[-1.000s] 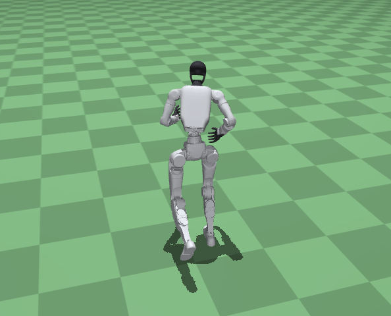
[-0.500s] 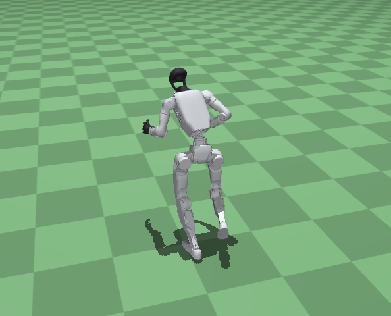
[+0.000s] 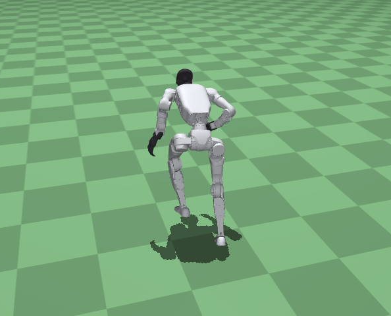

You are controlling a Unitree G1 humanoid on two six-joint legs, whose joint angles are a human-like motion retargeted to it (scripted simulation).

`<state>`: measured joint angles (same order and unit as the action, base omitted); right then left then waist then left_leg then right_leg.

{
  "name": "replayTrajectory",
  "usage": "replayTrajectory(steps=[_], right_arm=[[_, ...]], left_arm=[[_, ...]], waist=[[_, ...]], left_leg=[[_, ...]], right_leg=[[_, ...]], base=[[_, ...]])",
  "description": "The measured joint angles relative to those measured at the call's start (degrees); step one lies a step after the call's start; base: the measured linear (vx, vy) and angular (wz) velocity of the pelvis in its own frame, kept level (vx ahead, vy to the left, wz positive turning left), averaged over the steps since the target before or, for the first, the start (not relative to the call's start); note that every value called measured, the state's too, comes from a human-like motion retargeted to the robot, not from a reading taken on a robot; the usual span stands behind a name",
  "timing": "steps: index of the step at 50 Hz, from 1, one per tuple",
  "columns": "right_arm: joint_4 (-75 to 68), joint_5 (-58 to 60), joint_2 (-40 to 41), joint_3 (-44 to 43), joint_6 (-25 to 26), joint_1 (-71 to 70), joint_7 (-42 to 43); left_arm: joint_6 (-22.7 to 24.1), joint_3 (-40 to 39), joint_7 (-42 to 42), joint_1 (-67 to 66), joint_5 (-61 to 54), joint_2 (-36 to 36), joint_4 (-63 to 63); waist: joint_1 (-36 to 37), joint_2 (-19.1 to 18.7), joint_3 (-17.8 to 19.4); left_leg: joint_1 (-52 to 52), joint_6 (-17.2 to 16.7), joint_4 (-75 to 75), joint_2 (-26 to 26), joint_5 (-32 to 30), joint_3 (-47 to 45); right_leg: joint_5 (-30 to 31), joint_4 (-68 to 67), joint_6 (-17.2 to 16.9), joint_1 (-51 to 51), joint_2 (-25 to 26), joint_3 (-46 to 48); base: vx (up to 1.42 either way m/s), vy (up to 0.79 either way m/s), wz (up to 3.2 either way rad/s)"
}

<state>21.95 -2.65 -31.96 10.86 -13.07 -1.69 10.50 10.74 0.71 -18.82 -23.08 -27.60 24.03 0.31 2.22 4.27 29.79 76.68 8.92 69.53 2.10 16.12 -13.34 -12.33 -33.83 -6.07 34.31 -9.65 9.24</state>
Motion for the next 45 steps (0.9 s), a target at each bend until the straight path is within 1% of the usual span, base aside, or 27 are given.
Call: replayTrajectory(steps=[2,3,5,7,8,9,10,12,13,15,17,18,20,23,25,26,28,30,32,33,35,37,38,40,42,43,45], right_arm=[[-3.6,10.2,1.4,0.4,1.5,7.6,1.0],[-5.3,11.1,2.3,0.7,2.1,11.4,1.7],[-8.2,7.4,4.9,2.1,2.8,18.5,2.7],[-9.3,-1.0,6.4,3.8,2.9,23.3,4.5],[-9.4,-4.0,6.2,4.5,2.8,24.7,5.9],[-9.7,-5.2,5.3,5.7,2.8,24.9,7.8],[-10.2,-5.4,4.1,7.2,2.8,24.6,10.0],[-11.5,-4.1,3.5,9.5,3.7,20.4,12.8],[-13.1,-3.1,4.1,11.0,4.4,17.0,14.7],[-16.9,-1.5,6.3,13.8,5.1,8.7,19.5],[-18.5,-1.0,7.6,14.0,4.3,1.9,22.5],[-17.9,-1.8,7.6,13.3,2.8,0.5,22.8],[-15.4,-3.6,7.1,11.3,-0.8,1.5,22.1],[-14.6,1.8,6.0,7.7,-1.6,6.5,21.3],[-16.4,6.4,6.0,5.8,-0.1,9.7,20.5],[-17.0,9.2,5.9,3.9,2.4,12.2,17.4],[-18.3,4.9,7.3,2.0,3.4,16.6,14.4],[-19.6,8.1,5.9,-1.6,7.8,20.9,12.2],[-17.5,-6.3,7.5,-5.9,5.7,24.8,9.8],[-16.8,-9.7,6.9,-8.7,5.3,27.2,9.3],[-16.3,-15.9,6.9,-11.7,3.3,30.7,9.6],[-19.4,-17.2,4.1,-10.1,3.9,26.3,12.4],[-21.5,-16.7,2.1,-8.5,4.9,22.1,14.1],[-24.9,-13.4,-0.3,-4.3,6.6,11.3,16.0],[-21.1,-11.8,0.0,-3.9,4.6,6.1,16.3],[-17.7,-9.8,0.6,-4.1,3.7,5.5,14.4],[-9.1,-14.1,3.5,-2.6,0.0,5.4,11.2]], left_arm=[[-0.5,-4.4,8.9,-4.1,-2.8,-1.0,-1.4],[-1.4,-6.6,10.7,-6.1,-4.8,-1.8,-2.1],[-2.1,-10.6,10.9,-9.7,-7.3,-3.7,-3.6],[-0.8,-12.8,5.6,-10.3,-7.7,-5.4,-4.1],[0.4,-13.0,1.8,-9.3,-7.3,-6.4,-3.5],[1.4,-12.7,-2.2,-7.2,-6.8,-7.4,-1.5],[2.2,-12.1,-6.3,-4.7,-6.2,-8.3,1.1],[3.1,-10.4,-13.8,5.3,-4.8,-9.0,8.2],[2.1,-9.3,-15.7,11.7,-5.1,-8.4,11.6],[-1.2,-6.3,-15.5,26.0,-3.6,-5.6,15.4],[-1.2,-1.1,-14.5,39.3,0.6,-1.6,12.2],[-0.7,1.9,-13.4,44.6,3.3,0.5,8.9],[1.1,7.1,-9.5,52.7,7.9,4.4,0.8],[5.2,10.6,-2.4,58.6,8.4,5.9,-12.6],[7.2,10.3,1.6,58.4,5.3,4.9,-20.3],[7.2,9.7,2.6,56.1,4.2,3.8,-24.2],[7.6,9.4,5.8,51.8,0.0,0.6,-29.5],[6.5,10.8,6.6,48.2,-1.9,-2.5,-32.5],[4.4,12.3,6.2,48.1,-4.2,-5.2,-33.2],[2.8,13.4,6.4,48.5,-3.3,-6.6,-32.9],[-1.0,15.0,9.6,47.4,0.4,-7.8,-32.6],[-3.9,15.5,11.4,45.8,1.4,-9.4,-29.8],[-4.9,16.5,10.4,44.5,1.8,-10.3,-27.3],[-4.4,19.1,4.6,42.0,5.3,-10.0,-21.2],[-4.1,21.4,-1.6,40.0,8.1,-5.7,-19.6],[-3.3,22.3,-0.8,38.3,10.3,-3.4,-20.5],[-1.0,21.6,2.0,33.8,8.5,1.6,-24.2]], waist=[[4.6,4.5,0.0],[7.4,5.9,0.0],[14.0,7.9,0.0],[19.2,7.6,0.0],[21.2,8.2,0.0],[21.5,8.0,0.0],[20.8,7.4,0.0],[18.0,9.2,0.0],[15.4,10.2,0.0],[9.1,10.3,0.0],[3.1,7.0,0.0],[0.9,4.2,0.0],[-2.3,-1.5,0.0],[-5.3,-7.2,0.0],[-9.0,-8.0,0.0],[-11.5,-6.4,0.0],[-17.1,-6.0,0.0],[-20.5,-5.1,0.0],[-20.9,-7.1,-0.1],[-20.3,-7.8,-0.5],[-17.6,-9.2,-1.9],[-16.5,-11.9,-1.4],[-17.0,-12.5,-1.1],[-16.9,-12.4,-2.7],[-16.5,-11.7,-4.4],[-16.8,-11.5,-4.5],[-14.0,-8.8,-5.4]], left_leg=[[-3.1,-0.7,-22.6,1.3,2.3,-5.4],[-3.9,-2.4,-32.1,2.2,2.6,-5.8],[-7.6,-5.6,-49.6,4.8,6.9,-3.4],[-10.9,-8.7,-55.8,10.4,10.2,0.0],[-12.6,-8.9,-55.0,12.4,8.4,-1.2],[-15.5,-9.2,-54.0,13.1,1.4,-2.4],[-19.1,-9.6,-52.9,13.1,-8.3,-3.5],[-17.6,-8.6,-33.6,12.0,-5.6,-4.5],[-17.8,-8.5,-26.4,10.1,-0.5,-5.9],[-19.9,-7.6,-21.6,4.7,4.4,-7.1],[-22.8,-4.8,-23.6,0.7,6.6,-4.9],[-25.5,-4.2,-25.8,0.1,7.2,-3.5],[-31.2,-4.6,-29.3,0.5,6.7,-1.6],[-38.8,-6.9,-30.2,0.9,4.2,0.2],[-45.8,-8.3,-31.1,-1.9,3.2,1.2],[-50.0,-8.8,-30.0,-4.7,3.8,1.5],[-61.0,-11.6,-32.1,-8.9,3.6,5.5],[-71.6,-14.1,-32.4,-11.7,3.4,10.0],[-75.5,-14.9,-23.1,-11.7,3.5,12.2],[-77.2,-14.4,-17.9,-11.6,2.3,12.6],[-79.2,-11.4,-7.0,-7.2,0.1,9.9],[-76.8,-5.8,6.3,0.9,4.4,6.7],[-74.4,-3.4,11.7,3.2,7.3,6.7],[-66.2,-1.5,20.1,5.4,13.2,6.7],[-57.3,3.0,20.4,2.8,14.8,8.4],[-54.7,3.1,17.7,1.2,15.9,10.2],[-50.9,2.4,7.9,-2.1,16.7,10.9]], right_leg=[[7.2,4.3,-3.7,-6.4,-0.9,-4.2],[10.0,6.0,-5.4,-10.1,-0.7,-6.5],[15.4,10.0,-8.9,-18.6,0.3,-12.5],[18.1,12.9,-8.9,-28.0,2.2,-16.3],[17.3,12.7,-8.9,-31.6,0.3,-18.7],[15.5,11.6,-6.8,-35.5,-1.7,-18.9],[13.1,10.0,-3.5,-39.6,-3.7,-18.1],[5.0,-7.1,0.2,-36.6,-9.3,-14.6],[0.8,-17.9,1.8,-32.4,-11.8,-14.3],[-6.4,-37.4,4.8,-20.9,-11.3,-17.0],[-8.5,-49.4,3.9,-6.4,-2.4,-21.2],[-8.8,-50.6,3.7,-0.3,3.3,-22.5],[-9.3,-45.3,5.2,9.5,10.9,-21.9],[-4.9,-21.6,6.9,16.7,8.7,-10.9],[-0.6,1.8,4.8,14.1,6.1,-4.1],[-1.1,9.0,2.0,13.3,4.8,-3.6],[-0.9,26.7,-2.0,7.3,3.4,-1.9],[-5.1,30.4,-4.5,3.9,0.7,1.7],[0.5,32.7,-2.7,-1.3,-0.1,5.6],[5.1,29.5,-1.8,-2.9,-1.3,6.2],[6.4,9.5,-1.4,0.2,-2.7,5.1],[-3.6,-7.8,2.5,2.1,-1.6,3.5],[-7.3,-12.6,3.5,1.5,-1.4,3.3],[-10.5,-16.8,4.9,1.9,0.7,1.2],[-11.1,-15.1,4.7,-0.9,1.3,-0.6],[-10.4,-11.9,4.0,-4.7,1.2,-0.7],[-7.6,-5.2,1.7,-9.9,1.8,-4.4]], base=[[2.07,-0.06,-1.77],[2.14,0.06,-2.64],[2.17,0.21,-3.15],[2.13,0.43,-2.84],[2.05,0.78,-1.96],[1.99,0.95,-1.14],[1.92,0.92,-0.23],[1.77,0.81,0.63],[1.53,0.71,1.45],[1.30,0.59,1.95],[1.15,0.40,1.57],[1.15,0.32,0.80],[1.18,0.29,0.22],[1.31,0.28,0.11],[1.49,0.23,0.73],[1.65,0.15,1.11],[1.72,0.08,1.34],[1.74,-0.03,0.95],[1.65,-0.08,0.41],[1.62,-0.07,0.18],[1.54,-0.05,-0.24],[1.27,-0.02,-0.64],[1.05,-0.01,-0.85],[0.87,0.00,-1.24],[0.78,0.12,-0.99],[0.74,0.19,-0.90],[0.64,0.18,-1.74]])
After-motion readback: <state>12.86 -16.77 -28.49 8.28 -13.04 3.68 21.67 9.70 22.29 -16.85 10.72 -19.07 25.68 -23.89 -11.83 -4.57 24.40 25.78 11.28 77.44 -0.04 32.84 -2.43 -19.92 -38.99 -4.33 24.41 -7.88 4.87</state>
